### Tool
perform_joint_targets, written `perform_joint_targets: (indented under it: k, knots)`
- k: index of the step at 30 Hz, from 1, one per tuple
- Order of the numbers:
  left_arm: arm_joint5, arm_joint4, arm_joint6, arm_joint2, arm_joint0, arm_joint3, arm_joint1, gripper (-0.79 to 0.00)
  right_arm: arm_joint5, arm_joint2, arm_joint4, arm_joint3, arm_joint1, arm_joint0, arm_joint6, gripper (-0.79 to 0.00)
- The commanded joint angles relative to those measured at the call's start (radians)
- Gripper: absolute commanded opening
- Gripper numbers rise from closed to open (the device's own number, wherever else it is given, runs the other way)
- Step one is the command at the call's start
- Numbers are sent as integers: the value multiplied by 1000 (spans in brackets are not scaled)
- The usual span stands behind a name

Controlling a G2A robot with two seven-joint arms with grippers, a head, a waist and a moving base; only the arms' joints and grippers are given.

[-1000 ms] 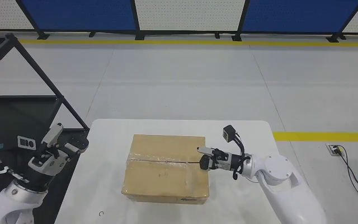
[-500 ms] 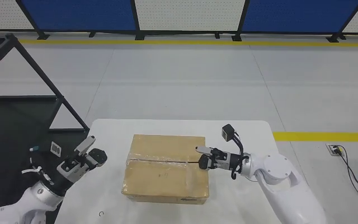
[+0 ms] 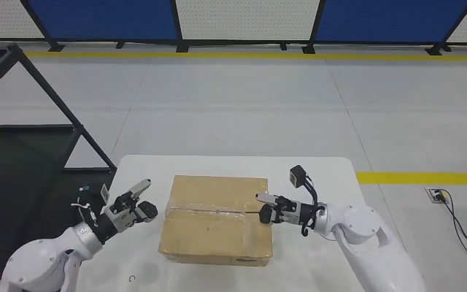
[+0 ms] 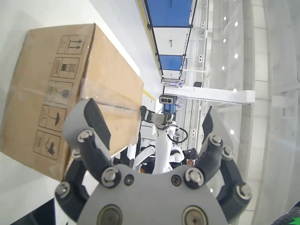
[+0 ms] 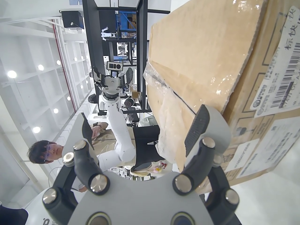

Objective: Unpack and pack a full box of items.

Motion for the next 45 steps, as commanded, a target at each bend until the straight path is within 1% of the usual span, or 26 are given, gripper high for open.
perform_joint_targets:
  k: [1, 4, 10, 15, 16, 25, 30, 34, 37, 39, 41, 43, 45]
  knots:
    - [0, 0, 0, 0, 0, 0, 0, 0, 0, -1, 2, 1, 0, -1, 1, 0]
    - [-8, -25, 28, 27, 4, 7, -3, 0, -1, -4, 5, 4, 1, 3, 5, 0]
    - [-43, -44, 117, 107, -41, 50, -9, 0, -4, -14, 6, 10, 0, 12, 12, 0]
    - [-105, 40, 176, 175, -69, 87, -10, 0, -5, -17, 6, 9, 1, 13, 12, 0]
    - [-109, 31, 170, 187, -72, 95, -11, 0, -4, -17, 6, 10, 1, 13, 12, 0]
    - [-139, 31, 182, 232, -98, 159, -11, 0, 9, -24, 0, 5, 2, 17, 10, 0]
    - [-141, 29, 176, 230, -98, 168, -8, 0, 6, -22, -3, -6, 4, 18, 9, 0]
    - [-140, 23, 176, 226, -97, 163, -5, 0, -26, -2, -6, -31, 10, 11, 34, 0]
    - [-142, 18, 178, 227, -97, 163, -4, 0, -65, 29, -56, -87, 24, -13, 55, 0]
    - [-142, 15, 179, 229, -98, 164, -3, 0, -101, 52, -116, -151, 36, -42, 89, 0]
    - [-143, 12, 179, 232, -99, 165, -3, 0, -135, 60, -221, -236, 50, -75, 144, 0]
    - [-144, 8, 180, 235, -100, 169, -2, 0, -107, 69, -324, -311, 62, -104, 169, 0]
    - [-146, 4, 182, 236, -102, 172, -2, 0, -98, 72, -336, -322, 63, -109, 161, 0]
